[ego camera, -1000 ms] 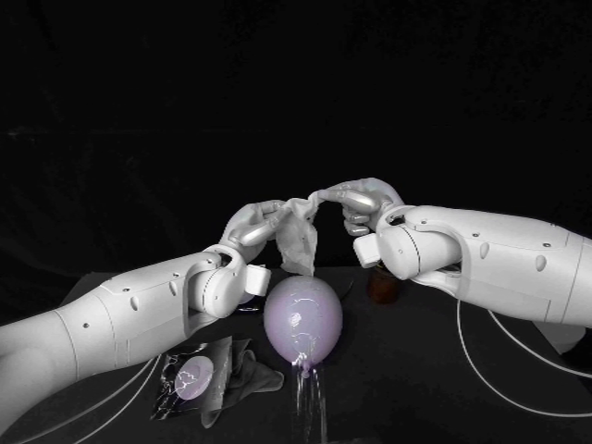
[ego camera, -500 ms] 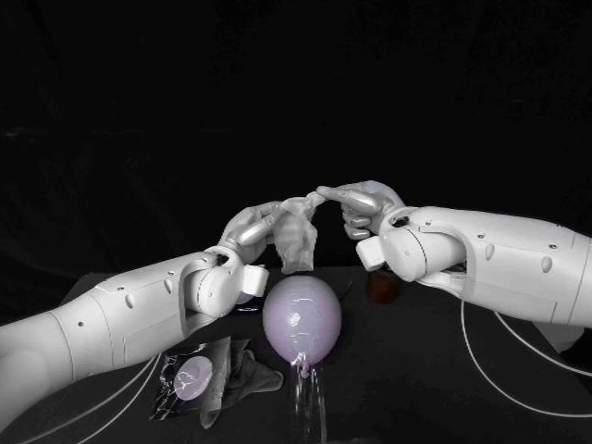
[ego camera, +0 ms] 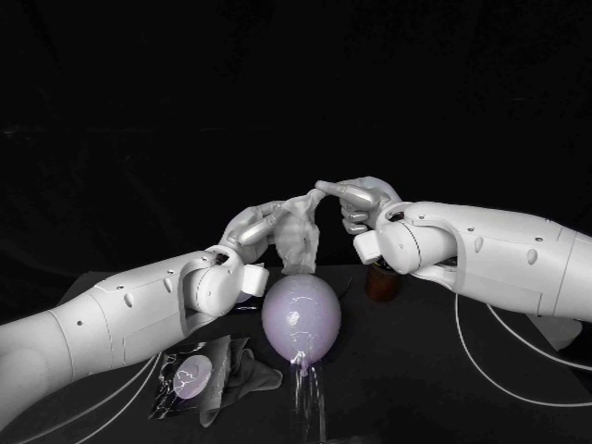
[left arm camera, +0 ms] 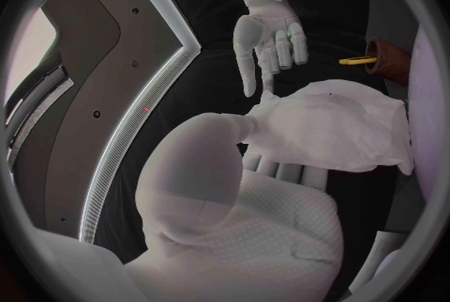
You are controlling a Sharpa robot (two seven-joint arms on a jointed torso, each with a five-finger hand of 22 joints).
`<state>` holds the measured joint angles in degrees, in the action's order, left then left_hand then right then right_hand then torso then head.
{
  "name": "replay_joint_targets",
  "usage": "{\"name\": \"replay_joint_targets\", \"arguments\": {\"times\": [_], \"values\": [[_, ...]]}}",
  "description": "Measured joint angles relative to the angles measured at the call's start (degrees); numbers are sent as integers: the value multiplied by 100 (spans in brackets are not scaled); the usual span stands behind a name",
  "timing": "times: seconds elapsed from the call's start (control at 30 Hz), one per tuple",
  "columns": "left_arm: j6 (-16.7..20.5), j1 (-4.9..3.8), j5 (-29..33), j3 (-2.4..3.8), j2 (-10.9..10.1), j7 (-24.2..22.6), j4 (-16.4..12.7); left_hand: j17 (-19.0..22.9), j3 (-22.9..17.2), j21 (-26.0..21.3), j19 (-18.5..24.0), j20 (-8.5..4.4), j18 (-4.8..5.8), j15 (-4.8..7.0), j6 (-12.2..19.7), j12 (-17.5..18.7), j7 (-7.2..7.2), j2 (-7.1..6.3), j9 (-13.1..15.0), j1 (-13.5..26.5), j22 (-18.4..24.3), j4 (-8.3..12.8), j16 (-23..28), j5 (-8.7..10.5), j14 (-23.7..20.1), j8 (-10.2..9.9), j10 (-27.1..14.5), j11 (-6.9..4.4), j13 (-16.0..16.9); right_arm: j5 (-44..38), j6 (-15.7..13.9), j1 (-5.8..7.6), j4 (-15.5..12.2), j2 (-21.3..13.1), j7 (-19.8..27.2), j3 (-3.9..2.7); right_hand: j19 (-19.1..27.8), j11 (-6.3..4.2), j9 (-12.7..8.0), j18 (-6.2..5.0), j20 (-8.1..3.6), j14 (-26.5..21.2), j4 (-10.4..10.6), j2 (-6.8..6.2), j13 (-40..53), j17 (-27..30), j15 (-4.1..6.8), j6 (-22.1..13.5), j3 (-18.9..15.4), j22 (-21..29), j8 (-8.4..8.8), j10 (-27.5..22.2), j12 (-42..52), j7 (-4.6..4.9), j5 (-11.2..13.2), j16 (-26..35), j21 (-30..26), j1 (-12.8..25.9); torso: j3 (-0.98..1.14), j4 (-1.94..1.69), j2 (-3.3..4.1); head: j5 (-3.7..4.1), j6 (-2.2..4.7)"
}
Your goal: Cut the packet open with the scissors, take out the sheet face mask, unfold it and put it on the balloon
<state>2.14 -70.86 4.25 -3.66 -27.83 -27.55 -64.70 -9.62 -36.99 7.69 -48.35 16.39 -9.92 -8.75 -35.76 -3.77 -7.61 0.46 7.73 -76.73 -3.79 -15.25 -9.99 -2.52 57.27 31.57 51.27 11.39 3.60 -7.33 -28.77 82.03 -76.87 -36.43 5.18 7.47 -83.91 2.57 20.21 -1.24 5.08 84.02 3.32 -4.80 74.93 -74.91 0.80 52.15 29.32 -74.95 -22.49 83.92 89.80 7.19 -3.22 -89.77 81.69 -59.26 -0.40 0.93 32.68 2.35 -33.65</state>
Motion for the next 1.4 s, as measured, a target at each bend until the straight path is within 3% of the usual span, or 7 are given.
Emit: {"name": "replay_joint_targets", "arguments": {"times": [0.3,0.4,0.5,0.8,1.03,1.17,1.4], "values": [[93,0,29,2,-3,2,-3,-62,104,-406,967,37,54,-102,-615,0,-284,1,24,-43,59,57,135,0,-379,-33,79,67,1,-24,16,2,-45,-75,-26,1,-9,-123,145,0,-39,2,-801,232,2,-4,107,461,390,4,-172,2,-1,-190,14,3,50,-962,3,-2,-5,9,1],[177,0,33,4,-2,-6,-4,-23,141,-483,1649,40,288,-160,-861,0,-355,-145,63,-199,93,257,253,0,-786,-33,204,-15,8,-73,16,3,-121,-112,-41,1,-10,-124,186,0,-78,11,-935,264,2,-4,116,517,522,5,-260,3,-1,-195,36,16,50,-1024,7,-2,-9,4,1],[260,0,38,4,3,-14,1,-20,161,-485,1881,38,288,-172,-1139,0,-409,-288,131,-441,93,576,268,0,-981,122,242,-52,7,-118,16,3,-194,-132,-51,1,-9,-143,186,0,-78,12,-979,284,1,-4,116,526,577,4,-303,22,-1,-196,50,5,50,-1044,7,-2,-9,4,2],[362,0,117,4,22,-25,4,-24,204,-328,1322,17,377,-198,-1313,0,-499,-470,288,-652,10,950,237,8,-1080,454,134,27,2,-268,-4,3,-265,-145,-87,1,-9,-164,186,0,-79,-10,-996,354,-3,0,137,527,670,1,-304,1,-9,-198,82,-3,74,-1018,3,-2,-5,3,5],[306,0,258,5,26,-16,13,-51,258,-234,864,29,194,-104,-627,0,-362,-273,346,-419,7,746,144,8,-675,1349,286,-34,3,-322,-53,3,-184,-99,-128,1,-8,-164,186,0,-78,-10,-1004,371,-2,1,136,525,693,0,-304,1,-12,-200,61,-1,74,-1001,3,-2,-4,-1,-11],[253,0,315,5,27,-5,18,-51,118,-199,717,21,190,-49,-259,-57,-309,-122,1213,-310,7,544,135,8,-542,1475,564,-63,4,-323,-86,3,-150,-57,-143,-1,-19,-164,186,0,-90,-11,-1005,383,0,0,135,504,708,0,-304,1,-15,-221,57,1,73,-987,3,-2,-4,-2,-12],[225,0,383,5,38,-1,39,-42,-292,-132,371,26,102,24,210,-337,-224,121,1147,-455,-14,439,135,-15,-452,1222,1484,-248,58,-289,-110,29,-95,-8,-180,-2,-19,-164,187,0,-108,-11,-1020,352,1,-4,135,454,724,2,-431,1,0,-212,56,3,17,-895,3,-2,-5,3,-18]]}}
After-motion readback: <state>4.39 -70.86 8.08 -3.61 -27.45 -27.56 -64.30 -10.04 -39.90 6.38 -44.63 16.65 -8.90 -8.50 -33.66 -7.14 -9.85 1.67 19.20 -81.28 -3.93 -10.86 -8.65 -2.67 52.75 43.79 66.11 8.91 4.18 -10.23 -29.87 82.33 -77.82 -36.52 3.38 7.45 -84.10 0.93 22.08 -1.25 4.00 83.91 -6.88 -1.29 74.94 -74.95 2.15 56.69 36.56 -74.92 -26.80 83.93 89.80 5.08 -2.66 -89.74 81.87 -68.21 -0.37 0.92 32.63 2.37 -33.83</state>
